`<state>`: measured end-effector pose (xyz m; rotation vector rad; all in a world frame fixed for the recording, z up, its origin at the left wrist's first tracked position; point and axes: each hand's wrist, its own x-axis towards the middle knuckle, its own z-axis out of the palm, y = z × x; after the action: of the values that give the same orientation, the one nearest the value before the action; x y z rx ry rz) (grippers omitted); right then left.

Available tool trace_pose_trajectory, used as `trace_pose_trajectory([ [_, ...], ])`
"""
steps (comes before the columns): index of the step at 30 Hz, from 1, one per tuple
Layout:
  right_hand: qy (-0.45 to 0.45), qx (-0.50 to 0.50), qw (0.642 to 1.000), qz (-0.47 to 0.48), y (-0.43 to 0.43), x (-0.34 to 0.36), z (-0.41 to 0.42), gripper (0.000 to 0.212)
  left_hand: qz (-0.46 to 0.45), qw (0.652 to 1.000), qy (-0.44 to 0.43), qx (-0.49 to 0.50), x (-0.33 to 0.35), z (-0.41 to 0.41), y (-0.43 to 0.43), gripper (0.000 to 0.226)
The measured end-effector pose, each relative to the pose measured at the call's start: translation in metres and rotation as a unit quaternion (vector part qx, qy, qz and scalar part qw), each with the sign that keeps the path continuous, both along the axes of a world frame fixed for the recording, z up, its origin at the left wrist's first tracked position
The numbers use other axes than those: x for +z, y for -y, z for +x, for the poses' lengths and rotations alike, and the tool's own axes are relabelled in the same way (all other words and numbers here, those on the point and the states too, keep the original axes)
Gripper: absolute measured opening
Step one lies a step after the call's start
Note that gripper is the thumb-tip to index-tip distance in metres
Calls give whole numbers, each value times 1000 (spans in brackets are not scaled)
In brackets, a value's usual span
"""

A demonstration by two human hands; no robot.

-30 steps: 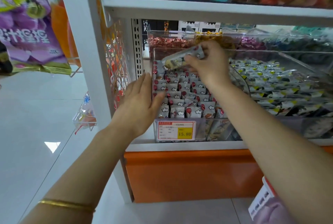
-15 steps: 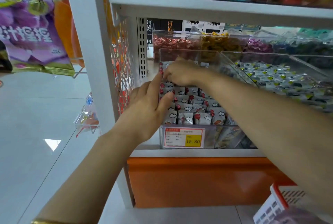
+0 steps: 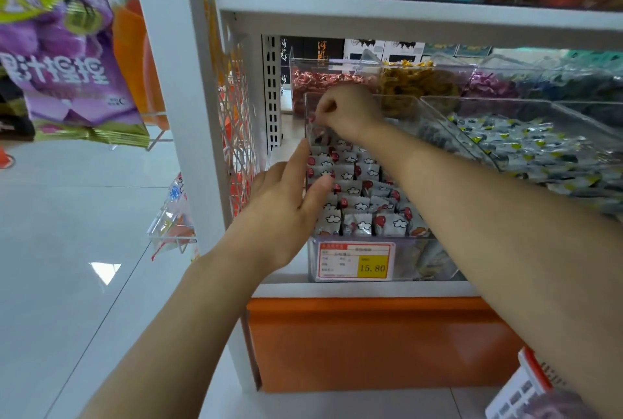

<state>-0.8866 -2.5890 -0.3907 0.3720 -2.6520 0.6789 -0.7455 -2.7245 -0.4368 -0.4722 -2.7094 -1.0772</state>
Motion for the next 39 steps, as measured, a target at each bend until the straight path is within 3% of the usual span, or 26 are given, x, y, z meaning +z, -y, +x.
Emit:
trace_pose_trajectory([
  [4, -47, -9, 964, -263, -15, 7, 38, 5, 13, 1000, 3, 9, 1, 3, 0, 63],
  [8, -40, -11, 876, -481, -37, -1, 93, 3, 40, 998, -25, 51, 3, 9, -1, 59],
  [10, -15, 3, 841, -541, -46, -10, 122, 8, 69, 992, -73, 75, 4, 15, -5, 53],
  [12, 20, 17, 817, -576, -53, -17, 145, 12, 96, 987, -95, 88, 5, 21, -9, 48],
  [16, 76, 58, 775, -625, -58, -22, 173, 13, 147, 984, -58, 77, 5, 27, -13, 37],
  [19, 90, 67, 749, -653, -56, -24, 182, 12, 221, 970, -68, 70, 11, 34, -18, 18],
  [21, 104, 75, 730, -671, -56, -26, 187, 12, 247, 964, -66, 68, 12, 36, -20, 19],
  [24, 139, 117, 692, -699, -58, -28, 192, 7, 321, 944, -6, 74, 11, 36, -18, 22],
  [26, 168, 153, 670, -706, -57, -30, 195, 15, 410, 908, 67, 52, 12, 36, -16, 22],
  [29, 187, 181, 671, -694, -55, -33, 197, 24, 524, 841, 134, 16, 17, 35, -12, 23],
  [32, 180, 191, 683, -681, -52, -34, 199, 20, 568, 809, 150, 18, 19, 35, -9, 22],
  [35, 169, 184, 683, -686, -50, -34, 199, 16, 584, 796, 158, 30, 17, 35, -8, 23],
  [39, 161, 136, 648, -732, -52, -35, 196, 12, 557, 817, 141, 45, 16, 38, -9, 38],
])
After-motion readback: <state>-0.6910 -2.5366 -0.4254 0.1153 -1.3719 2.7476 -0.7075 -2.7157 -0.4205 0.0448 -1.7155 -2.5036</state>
